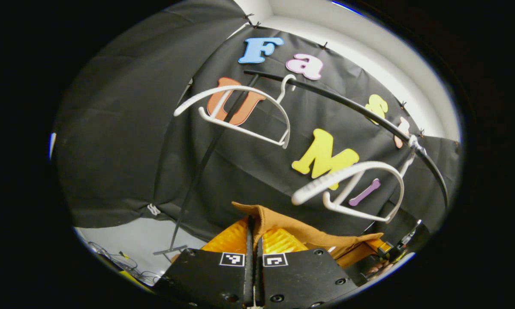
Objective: Grasp the clothes on the hanger with both hands and then place them into the laundry hamper below.
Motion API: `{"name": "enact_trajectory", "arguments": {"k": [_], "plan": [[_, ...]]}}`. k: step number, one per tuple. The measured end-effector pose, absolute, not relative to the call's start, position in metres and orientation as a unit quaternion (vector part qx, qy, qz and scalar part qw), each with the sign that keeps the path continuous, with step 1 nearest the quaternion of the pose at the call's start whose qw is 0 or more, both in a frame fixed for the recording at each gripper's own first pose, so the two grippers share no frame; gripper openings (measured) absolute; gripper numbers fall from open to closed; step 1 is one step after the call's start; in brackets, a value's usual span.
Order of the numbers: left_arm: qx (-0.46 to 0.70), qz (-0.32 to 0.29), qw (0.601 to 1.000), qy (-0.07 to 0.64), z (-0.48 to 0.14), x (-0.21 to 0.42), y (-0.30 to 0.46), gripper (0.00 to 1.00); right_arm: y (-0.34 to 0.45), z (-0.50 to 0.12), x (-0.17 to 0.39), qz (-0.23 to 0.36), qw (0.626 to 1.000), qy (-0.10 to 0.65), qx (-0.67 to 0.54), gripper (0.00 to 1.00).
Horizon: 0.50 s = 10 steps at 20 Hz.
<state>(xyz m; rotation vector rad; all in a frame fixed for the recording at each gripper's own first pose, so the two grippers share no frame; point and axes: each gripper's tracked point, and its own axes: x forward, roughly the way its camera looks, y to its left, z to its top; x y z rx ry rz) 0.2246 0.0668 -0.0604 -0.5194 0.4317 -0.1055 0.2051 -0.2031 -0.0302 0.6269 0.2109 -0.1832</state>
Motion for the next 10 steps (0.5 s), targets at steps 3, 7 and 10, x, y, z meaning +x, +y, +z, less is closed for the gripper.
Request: {"name": "enact_trajectory", "arguments": {"k": [3, 7, 10], "plan": [[-0.222, -0.064, 0.947, 0.222, -0.064, 0.217, 0.052, 0.02, -0.189, -0.046, 0.191, -0.088, 0.942, 0.125, 0.299, 0.07], [-0.187, -0.094, 0.953, 0.218, -0.054, 0.199, 0.035, 0.01, -0.154, -0.043, 0.171, -0.069, 0.952, 0.130, 0.267, 0.06], [-0.161, -0.112, 0.959, 0.206, -0.045, 0.189, 0.023, 0.02, -0.124, -0.038, 0.159, -0.051, 0.960, 0.136, 0.239, 0.06]]}}
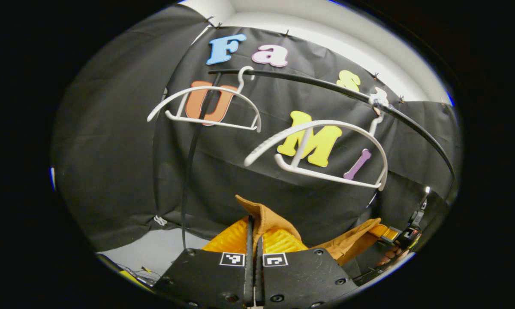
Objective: Grasp the clothes on the hanger with both hands and then place them into the laundry hamper below.
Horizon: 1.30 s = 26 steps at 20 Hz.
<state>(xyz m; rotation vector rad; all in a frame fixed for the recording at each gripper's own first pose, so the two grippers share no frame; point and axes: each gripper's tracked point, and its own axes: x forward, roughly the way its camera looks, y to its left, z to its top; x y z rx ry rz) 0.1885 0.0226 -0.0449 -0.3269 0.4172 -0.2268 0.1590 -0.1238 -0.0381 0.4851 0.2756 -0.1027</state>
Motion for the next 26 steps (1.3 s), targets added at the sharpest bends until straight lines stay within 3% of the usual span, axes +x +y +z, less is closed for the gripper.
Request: {"name": "enact_trajectory", "arguments": {"k": [1, 3, 4, 8, 9, 14, 15, 19, 21, 22, 26], "plan": [[-0.153, -0.122, 0.959, 0.203, -0.041, 0.184, 0.017, 0.08, -0.111, -0.036, 0.154, -0.043, 0.963, 0.137, 0.229, 0.07], [-0.136, -0.151, 0.959, 0.200, -0.032, 0.171, 0.002, 0.08, -0.085, -0.034, 0.140, -0.027, 0.967, 0.139, 0.211, 0.07], [-0.126, -0.166, 0.958, 0.198, -0.028, 0.167, -0.006, 0.02, -0.072, -0.031, 0.137, -0.019, 0.968, 0.139, 0.208, 0.06], [-0.086, -0.213, 0.956, 0.180, -0.011, 0.155, -0.038, 0.07, -0.027, -0.014, 0.124, 0.003, 0.971, 0.135, 0.198, 0.06], [-0.075, -0.222, 0.956, 0.173, -0.006, 0.150, -0.042, 0.02, -0.017, -0.009, 0.121, 0.007, 0.972, 0.132, 0.194, 0.07], [-0.080, -0.284, 0.942, 0.159, 0.013, 0.124, -0.066, 0.01, 0.012, 0.018, 0.100, 0.008, 0.975, 0.107, 0.194, 0.07], [-0.085, -0.294, 0.939, 0.158, 0.016, 0.119, -0.068, 0.07, 0.017, 0.023, 0.096, 0.007, 0.975, 0.104, 0.197, 0.06], [-0.103, -0.297, 0.938, 0.144, 0.035, 0.114, -0.066, 0.02, 0.029, 0.049, 0.091, 0.015, 0.977, 0.079, 0.199, 0.06], [-0.102, -0.296, 0.939, 0.143, 0.035, 0.112, -0.065, 0.08, 0.036, 0.044, 0.091, 0.027, 0.977, 0.080, 0.197, 0.06], [-0.097, -0.292, 0.940, 0.147, 0.030, 0.111, -0.063, 0.02, 0.038, 0.035, 0.090, 0.030, 0.977, 0.090, 0.193, 0.06], [-0.088, -0.275, 0.938, 0.193, -0.022, 0.108, -0.066, 0.02, 0.027, -0.022, 0.097, 0.025, 0.969, 0.150, 0.196, 0.07]]}}
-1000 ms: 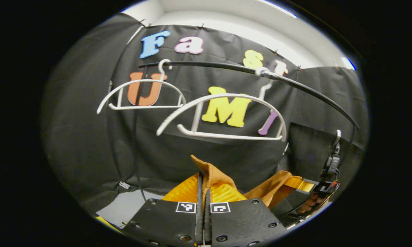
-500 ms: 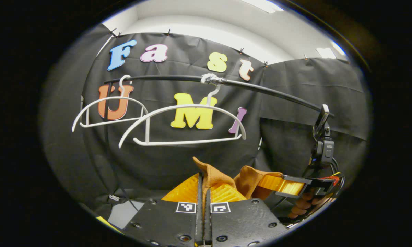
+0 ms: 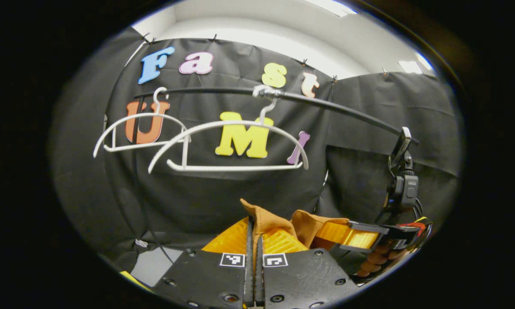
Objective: Grasp the clothes on the hanger with both hands and then place them into the laundry hamper below.
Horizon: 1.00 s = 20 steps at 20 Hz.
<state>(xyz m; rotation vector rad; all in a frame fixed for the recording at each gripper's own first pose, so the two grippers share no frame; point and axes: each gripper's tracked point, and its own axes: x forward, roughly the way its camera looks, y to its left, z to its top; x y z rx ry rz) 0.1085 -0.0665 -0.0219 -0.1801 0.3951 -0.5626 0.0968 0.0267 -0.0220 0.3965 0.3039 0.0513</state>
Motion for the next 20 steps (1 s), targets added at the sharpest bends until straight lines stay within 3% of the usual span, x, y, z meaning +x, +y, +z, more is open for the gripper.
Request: {"name": "enact_trajectory", "arguments": {"k": [11, 20], "plan": [[-0.104, -0.234, 0.905, 0.339, -0.170, 0.099, -0.099, 0.01, -0.019, -0.182, 0.114, -0.003, 0.932, 0.308, 0.192, 0.06], [-0.080, -0.191, 0.860, 0.467, -0.248, 0.093, -0.130, 0.02, -0.059, -0.289, 0.102, -0.056, 0.894, 0.419, 0.152, 0.06]]}}
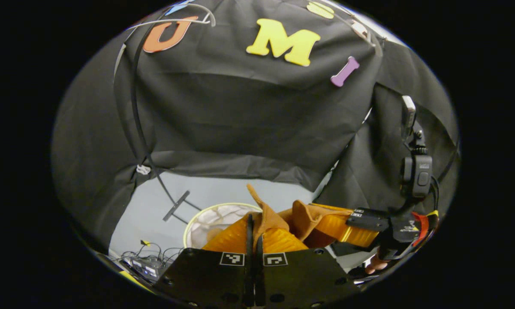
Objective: Grasp the clothes on the hanger with both hands and then place them into the laundry hamper below.
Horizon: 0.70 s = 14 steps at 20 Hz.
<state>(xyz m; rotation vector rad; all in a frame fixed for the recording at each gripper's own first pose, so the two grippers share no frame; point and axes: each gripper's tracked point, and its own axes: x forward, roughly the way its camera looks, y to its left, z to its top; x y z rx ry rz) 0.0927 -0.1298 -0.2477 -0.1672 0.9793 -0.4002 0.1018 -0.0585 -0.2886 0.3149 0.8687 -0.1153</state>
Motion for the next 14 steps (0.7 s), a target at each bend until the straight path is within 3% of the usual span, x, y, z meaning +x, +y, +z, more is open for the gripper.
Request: {"name": "enact_trajectory", "arguments": {"k": [7, 8, 9, 10, 12, 13, 14], "plan": [[-0.073, -0.152, 0.793, 0.586, -0.290, 0.066, -0.129, 0.02, -0.078, -0.342, 0.079, -0.106, 0.845, 0.508, 0.126, 0.07], [-0.078, -0.140, 0.770, 0.618, -0.295, 0.052, -0.127, 0.15, -0.082, -0.344, 0.072, -0.114, 0.840, 0.515, 0.126, 0.11], [-0.088, -0.138, 0.763, 0.625, -0.300, 0.044, -0.130, 0.28, -0.087, -0.343, 0.069, -0.122, 0.839, 0.515, 0.124, 0.27], [-0.094, -0.134, 0.764, 0.624, -0.305, 0.043, -0.128, 0.41, -0.093, -0.341, 0.066, -0.131, 0.839, 0.515, 0.122, 0.35], [-0.098, -0.129, 0.765, 0.624, -0.307, 0.040, -0.118, 0.67, -0.098, -0.337, 0.057, -0.142, 0.839, 0.510, 0.122, 0.42], [-0.095, -0.127, 0.766, 0.623, -0.311, 0.038, -0.113, 0.80, -0.098, -0.332, 0.052, -0.145, 0.840, 0.508, 0.124, 0.55], [-0.090, -0.127, 0.767, 0.622, -0.313, 0.038, -0.110, 0.93, -0.098, -0.324, 0.044, -0.149, 0.841, 0.504, 0.125, 0.58]]}}
